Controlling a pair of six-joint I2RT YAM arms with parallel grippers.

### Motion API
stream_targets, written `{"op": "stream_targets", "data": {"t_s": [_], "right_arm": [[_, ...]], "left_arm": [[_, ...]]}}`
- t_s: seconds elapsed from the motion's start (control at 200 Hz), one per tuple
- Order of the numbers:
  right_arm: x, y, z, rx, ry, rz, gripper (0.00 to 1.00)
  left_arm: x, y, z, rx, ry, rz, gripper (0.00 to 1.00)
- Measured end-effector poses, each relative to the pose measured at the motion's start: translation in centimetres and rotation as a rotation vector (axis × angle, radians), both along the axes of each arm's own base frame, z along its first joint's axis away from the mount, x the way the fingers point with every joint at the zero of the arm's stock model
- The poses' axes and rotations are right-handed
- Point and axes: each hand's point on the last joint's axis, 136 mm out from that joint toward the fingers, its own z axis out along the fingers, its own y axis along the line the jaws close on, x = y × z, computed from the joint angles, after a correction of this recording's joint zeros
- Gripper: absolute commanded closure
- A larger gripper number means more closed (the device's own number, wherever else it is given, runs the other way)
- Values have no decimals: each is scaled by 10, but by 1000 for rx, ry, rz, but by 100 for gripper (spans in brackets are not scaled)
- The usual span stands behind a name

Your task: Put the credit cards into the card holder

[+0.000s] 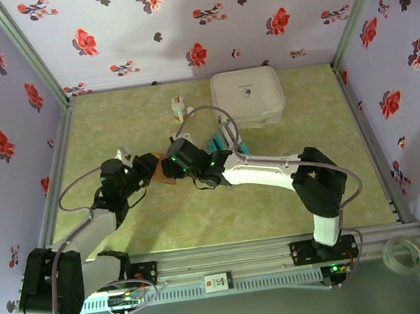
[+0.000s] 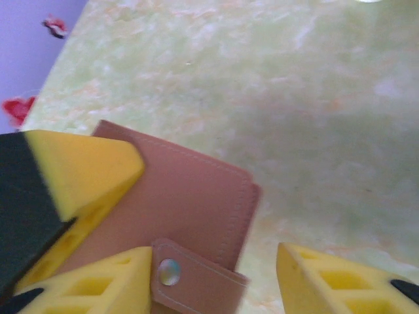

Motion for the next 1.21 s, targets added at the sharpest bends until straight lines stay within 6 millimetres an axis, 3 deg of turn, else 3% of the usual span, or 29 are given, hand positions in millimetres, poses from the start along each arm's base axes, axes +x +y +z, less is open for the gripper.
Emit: {"op": "stream_targets", "data": {"t_s": [0.175,0.265,0.325,0.45,0.55,0.67,0.91,1.055,1.125,1.185,1.205], "right_arm": [[-2,-72,-32,-206,11,-120,51],[-9,-101,-28,-223,15,-148,48],[-13,-106,-14,-184,8,-147,46],[-16,-93,22,-21,4,-109,41],[-15,-76,32,83,27,-72,39],[-14,-58,28,158,75,-35,39],[-8,-32,-2,196,162,-12,45],[2,-30,-15,211,192,-34,62],[7,-30,-16,224,194,-44,79],[11,-30,-15,242,200,-51,99],[12,-30,-14,245,198,-45,100]], "left_arm": [[1,0,4,-3,-16,2,100],[1,0,4,1,-18,1,100],[1,0,4,7,-22,-1,100],[0,1,3,20,-24,-6,100],[0,1,3,29,-31,-9,100],[0,1,3,34,-35,-12,100],[0,0,3,34,-36,-12,100],[0,0,3,34,-36,-14,100],[0,0,3,34,-36,-14,100],[0,0,3,34,-36,-13,100],[-1,0,3,34,-36,-13,100]]}}
